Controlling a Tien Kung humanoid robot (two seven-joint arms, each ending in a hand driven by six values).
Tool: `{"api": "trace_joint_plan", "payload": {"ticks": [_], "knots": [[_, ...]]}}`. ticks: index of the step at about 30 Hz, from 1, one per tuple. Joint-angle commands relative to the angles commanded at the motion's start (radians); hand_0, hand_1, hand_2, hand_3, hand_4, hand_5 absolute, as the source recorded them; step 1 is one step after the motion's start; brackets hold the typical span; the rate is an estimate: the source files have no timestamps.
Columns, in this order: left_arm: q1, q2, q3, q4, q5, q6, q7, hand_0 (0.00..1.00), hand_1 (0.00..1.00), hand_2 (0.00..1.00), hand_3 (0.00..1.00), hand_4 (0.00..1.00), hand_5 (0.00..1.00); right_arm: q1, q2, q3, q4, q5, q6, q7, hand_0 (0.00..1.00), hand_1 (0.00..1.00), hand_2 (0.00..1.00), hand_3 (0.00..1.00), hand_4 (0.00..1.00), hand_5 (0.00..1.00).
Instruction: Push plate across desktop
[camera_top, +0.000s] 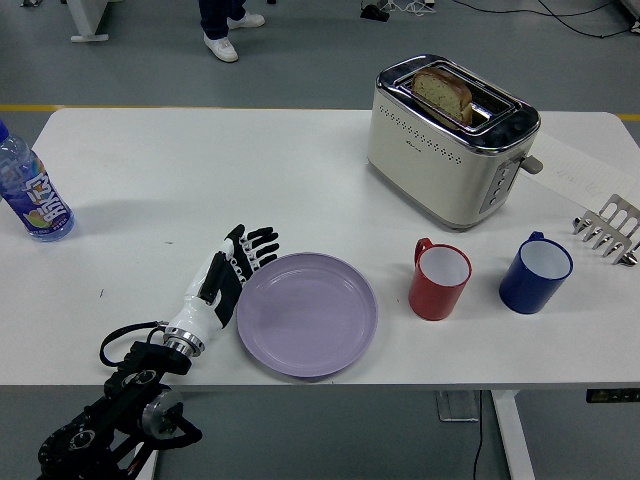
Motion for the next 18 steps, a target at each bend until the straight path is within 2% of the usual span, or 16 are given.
{"api": "trace_joint_plan", "payload": {"ticks": [8, 18], "knots": [[0.012, 0.0, -0.096, -0.022, 0.028, 0.011, 0.005, 0.804, 0.794, 0.789, 0.701, 0.541, 0.998, -0.006, 0.0, -0.005, -0.001, 0.01, 0.0, 0.004, 0.57, 0.476, 0.62, 0.631, 0.411, 0.59], [0.042, 0.0, -0.246, -0.061, 0.089, 0.007, 0.06, 0.803, 0.781, 0.779, 0.703, 0.546, 0.998, -0.012, 0.0, -0.018, -0.001, 0.036, -0.002, 0.007, 0.57, 0.476, 0.619, 0.63, 0.412, 0.589]]}}
